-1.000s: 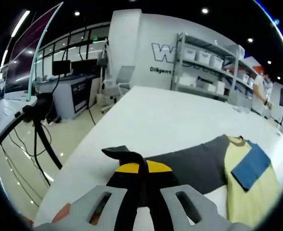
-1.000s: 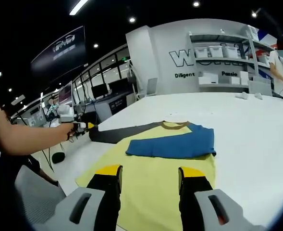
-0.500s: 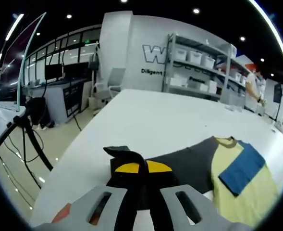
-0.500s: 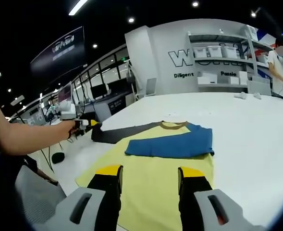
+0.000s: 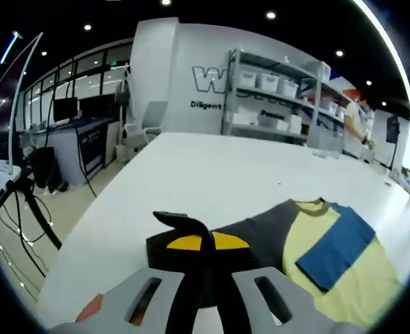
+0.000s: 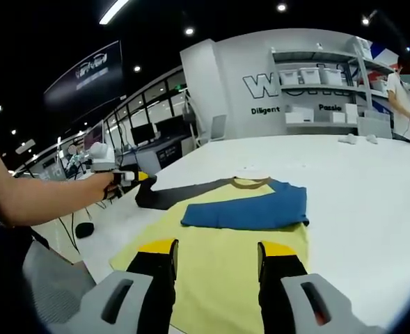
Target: Fold the garment on the visible template until the final outline fits inside the template.
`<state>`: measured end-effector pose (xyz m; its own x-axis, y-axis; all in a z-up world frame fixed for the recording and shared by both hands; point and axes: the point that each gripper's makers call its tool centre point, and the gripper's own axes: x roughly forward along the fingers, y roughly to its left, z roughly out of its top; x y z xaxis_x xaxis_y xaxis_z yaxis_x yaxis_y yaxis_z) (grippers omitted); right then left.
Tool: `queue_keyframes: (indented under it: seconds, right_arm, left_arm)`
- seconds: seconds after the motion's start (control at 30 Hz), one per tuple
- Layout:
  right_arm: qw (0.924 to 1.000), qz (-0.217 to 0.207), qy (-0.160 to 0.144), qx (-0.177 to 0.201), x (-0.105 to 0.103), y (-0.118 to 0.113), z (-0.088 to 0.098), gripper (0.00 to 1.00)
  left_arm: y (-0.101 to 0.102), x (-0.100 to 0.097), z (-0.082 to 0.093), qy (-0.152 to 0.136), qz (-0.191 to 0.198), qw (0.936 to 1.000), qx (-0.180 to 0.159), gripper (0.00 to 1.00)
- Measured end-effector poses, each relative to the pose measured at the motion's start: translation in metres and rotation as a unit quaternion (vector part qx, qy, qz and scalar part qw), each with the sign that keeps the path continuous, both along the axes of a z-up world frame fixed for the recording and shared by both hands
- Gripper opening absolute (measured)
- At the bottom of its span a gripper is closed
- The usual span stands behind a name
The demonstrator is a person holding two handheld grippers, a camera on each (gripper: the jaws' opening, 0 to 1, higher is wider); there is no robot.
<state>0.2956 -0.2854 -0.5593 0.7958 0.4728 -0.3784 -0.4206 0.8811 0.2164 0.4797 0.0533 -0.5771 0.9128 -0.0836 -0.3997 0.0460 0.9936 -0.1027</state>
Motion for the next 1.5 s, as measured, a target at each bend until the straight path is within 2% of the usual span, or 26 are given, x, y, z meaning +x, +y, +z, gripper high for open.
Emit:
queue_keyframes:
  seconds: [0.9,1.5]
  right_arm:
    - [1.0000,0.002,-0.003,0.005,-0.001,0.000,0.004,0.44]
    - [1.0000,0.001,-0.002,0.005,-0.002,-0.002,0.002,0.44]
  left_arm:
    - [-0.092,0.012,0.015,-0.014,-0.073,0.9972,-0.007,0.00]
    - [-0.166,0.021,0.020,-0.020,-0.131,0.9911,-0.010,0.00]
